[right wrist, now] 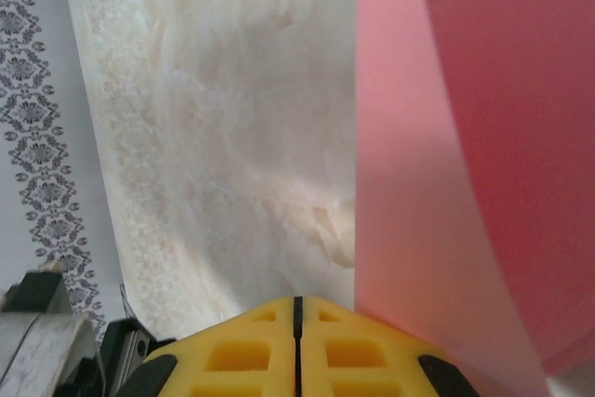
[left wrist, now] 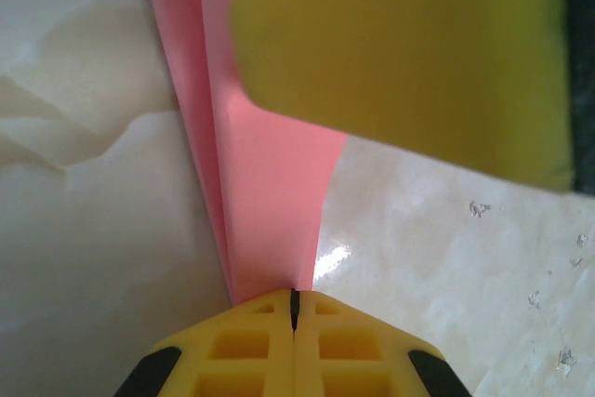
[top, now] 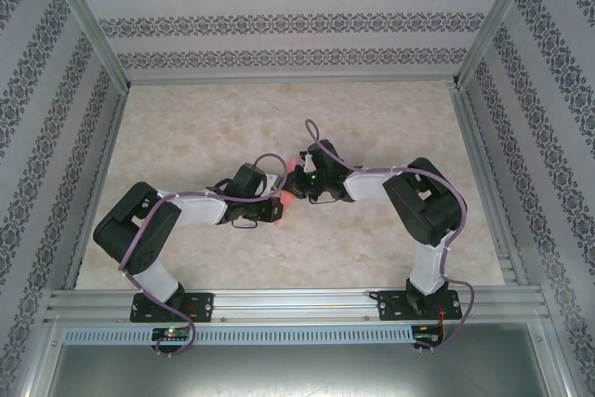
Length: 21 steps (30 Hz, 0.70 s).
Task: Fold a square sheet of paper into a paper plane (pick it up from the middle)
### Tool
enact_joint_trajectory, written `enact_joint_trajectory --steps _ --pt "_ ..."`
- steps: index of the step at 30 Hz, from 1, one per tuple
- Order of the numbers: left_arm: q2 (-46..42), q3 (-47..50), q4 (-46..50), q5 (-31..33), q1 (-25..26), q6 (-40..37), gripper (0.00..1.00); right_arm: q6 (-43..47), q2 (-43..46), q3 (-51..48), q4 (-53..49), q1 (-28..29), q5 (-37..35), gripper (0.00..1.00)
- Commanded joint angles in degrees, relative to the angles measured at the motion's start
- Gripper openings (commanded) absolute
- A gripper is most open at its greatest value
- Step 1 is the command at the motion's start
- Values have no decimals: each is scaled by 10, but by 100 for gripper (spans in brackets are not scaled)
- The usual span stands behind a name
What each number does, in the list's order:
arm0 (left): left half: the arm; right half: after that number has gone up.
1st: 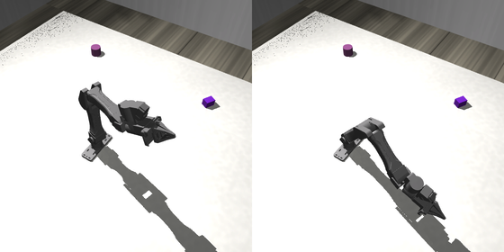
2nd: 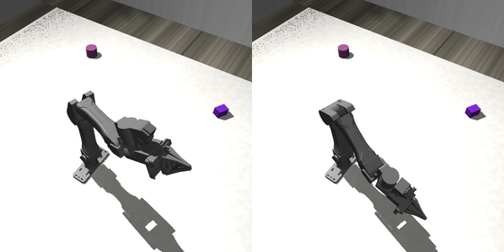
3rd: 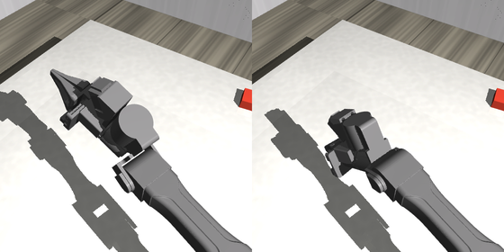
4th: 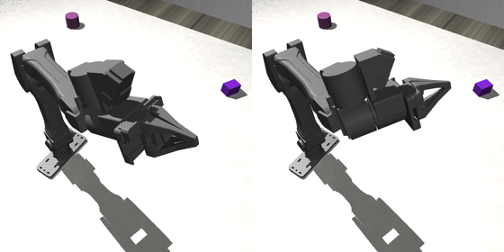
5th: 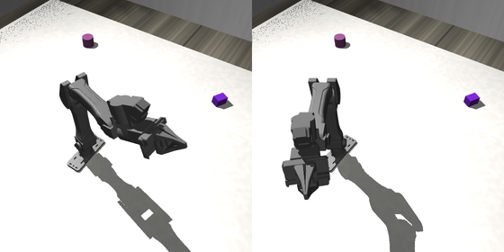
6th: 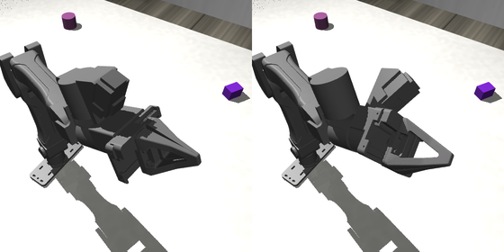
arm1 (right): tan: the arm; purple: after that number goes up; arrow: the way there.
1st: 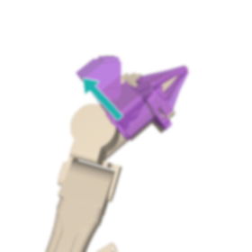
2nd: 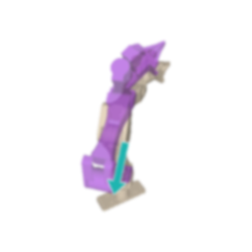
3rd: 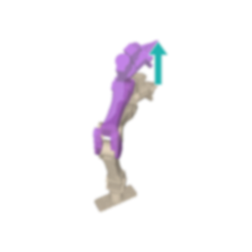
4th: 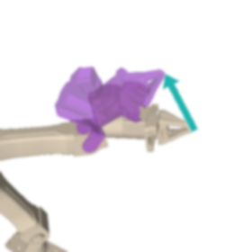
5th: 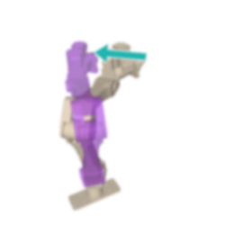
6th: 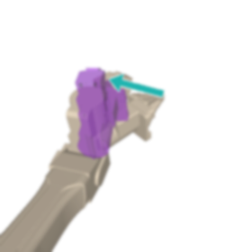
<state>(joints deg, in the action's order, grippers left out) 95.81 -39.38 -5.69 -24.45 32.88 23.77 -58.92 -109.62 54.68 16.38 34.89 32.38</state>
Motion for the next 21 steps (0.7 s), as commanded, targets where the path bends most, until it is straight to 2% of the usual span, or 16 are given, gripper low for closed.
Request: enact_joint_trajectory --steps 1,7,15,21 --pt "52 38 101 74 -5 -24 2 -17 -34 18 17 0 4 7" --pt "48 37 109 70 -5 -26 1 13 -68 46 -28 -13 -17 6" --pt "59 34 117 62 -5 -27 0 81 -88 114 -155 -42 -76 7" --pt "67 34 116 56 -4 -26 0 109 -122 172 -198 -64 -74 8"
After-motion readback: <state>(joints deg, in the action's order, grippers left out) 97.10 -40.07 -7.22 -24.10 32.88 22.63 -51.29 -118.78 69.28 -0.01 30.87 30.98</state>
